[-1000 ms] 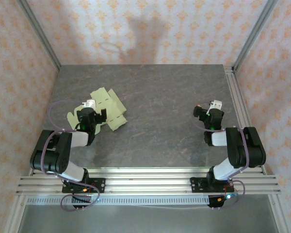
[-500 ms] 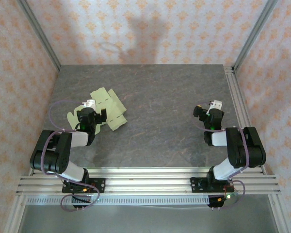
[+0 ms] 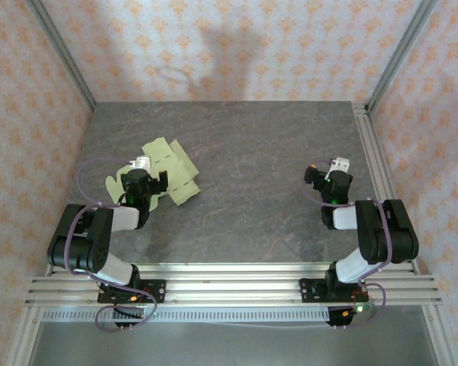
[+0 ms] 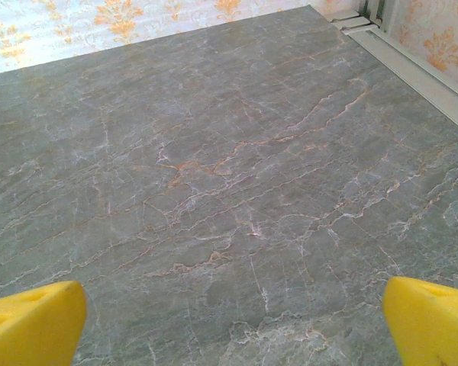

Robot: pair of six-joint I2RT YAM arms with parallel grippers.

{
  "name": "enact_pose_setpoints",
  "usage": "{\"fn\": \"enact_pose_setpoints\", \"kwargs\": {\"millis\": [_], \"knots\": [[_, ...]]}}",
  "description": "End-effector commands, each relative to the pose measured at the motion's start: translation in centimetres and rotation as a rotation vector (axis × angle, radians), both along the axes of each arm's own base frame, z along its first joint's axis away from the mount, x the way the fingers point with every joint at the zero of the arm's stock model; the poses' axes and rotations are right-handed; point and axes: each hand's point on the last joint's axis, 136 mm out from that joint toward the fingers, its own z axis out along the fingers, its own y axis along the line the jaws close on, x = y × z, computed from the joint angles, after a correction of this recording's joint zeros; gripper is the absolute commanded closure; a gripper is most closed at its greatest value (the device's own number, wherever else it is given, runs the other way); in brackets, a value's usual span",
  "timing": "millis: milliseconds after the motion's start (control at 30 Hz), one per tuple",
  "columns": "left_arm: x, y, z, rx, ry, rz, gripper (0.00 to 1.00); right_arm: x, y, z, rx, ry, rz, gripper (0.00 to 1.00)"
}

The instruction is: Fold the paper box

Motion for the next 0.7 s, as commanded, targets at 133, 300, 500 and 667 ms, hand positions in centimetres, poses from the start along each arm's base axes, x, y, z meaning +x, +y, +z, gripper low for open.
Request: {"fn": "enact_pose_setpoints", "kwargs": {"millis": [133,300,500,667], "knots": [[1.1,-0.7,3.8,0.005,-0.036,-0.028,0.0,-0.3,-0.6,2.5,-0.008,-0.058,-0.028,0.01],[0.3,-1.2,6.3,0.005,-0.044,-0.038,0.0,-1.0,-0.1,4.9,-0.006,-0.059,-0.008,0.01],[-0.5,-1.1,8.9,-0.066,-0.055,-0.003,0.0,-1.5,2.3,8.3,-0.02,-0.051,0.063,0.01],[-1.5,-0.1,9.8,-0.143,-0.072,0.081,0.0,-1.7,5.6,10.4,-0.014,-0.032,0.144,0.01]]}}
